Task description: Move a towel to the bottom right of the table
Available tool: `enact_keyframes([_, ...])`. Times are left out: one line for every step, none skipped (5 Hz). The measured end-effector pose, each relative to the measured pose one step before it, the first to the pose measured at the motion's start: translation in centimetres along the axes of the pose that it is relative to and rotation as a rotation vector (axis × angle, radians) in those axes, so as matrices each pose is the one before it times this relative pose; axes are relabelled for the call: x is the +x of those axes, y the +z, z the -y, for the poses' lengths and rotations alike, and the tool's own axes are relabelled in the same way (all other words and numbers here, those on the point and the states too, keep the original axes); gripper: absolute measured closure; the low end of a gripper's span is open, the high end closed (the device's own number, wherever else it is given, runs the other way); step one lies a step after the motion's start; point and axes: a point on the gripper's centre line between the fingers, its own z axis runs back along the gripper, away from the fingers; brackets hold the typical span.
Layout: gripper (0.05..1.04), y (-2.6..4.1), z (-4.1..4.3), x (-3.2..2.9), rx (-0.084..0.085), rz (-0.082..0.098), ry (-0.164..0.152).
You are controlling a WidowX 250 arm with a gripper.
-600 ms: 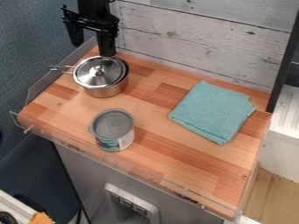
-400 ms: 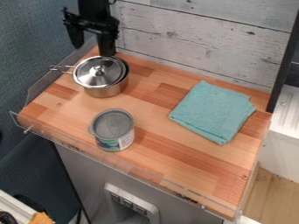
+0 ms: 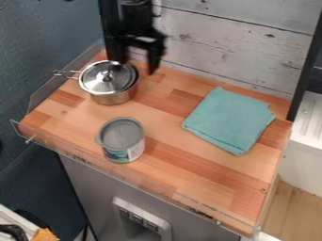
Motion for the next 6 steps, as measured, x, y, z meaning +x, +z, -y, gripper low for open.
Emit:
enact_keyframes([0.082,-0.04,4.569,0.476,-0.0189,0.009,-0.0992])
enact_keyframes([0.082,-0.721,5.156,0.97,-0.0079,0.0131,-0.0564])
enact_keyframes([0.082,-3.186,4.062,0.325,0.0007,-0.0422,-0.0211])
enact_keyframes([0.082,-1.817,0.922,0.294,0.0074,-0.0074,-0.0004])
enact_keyframes([0.082,-0.916,-0.3,-0.165,0.0153,-0.01,0.0123])
enact_keyframes([0.082,-0.324,-0.043,-1.958,-0.0235,-0.0268,0.0316])
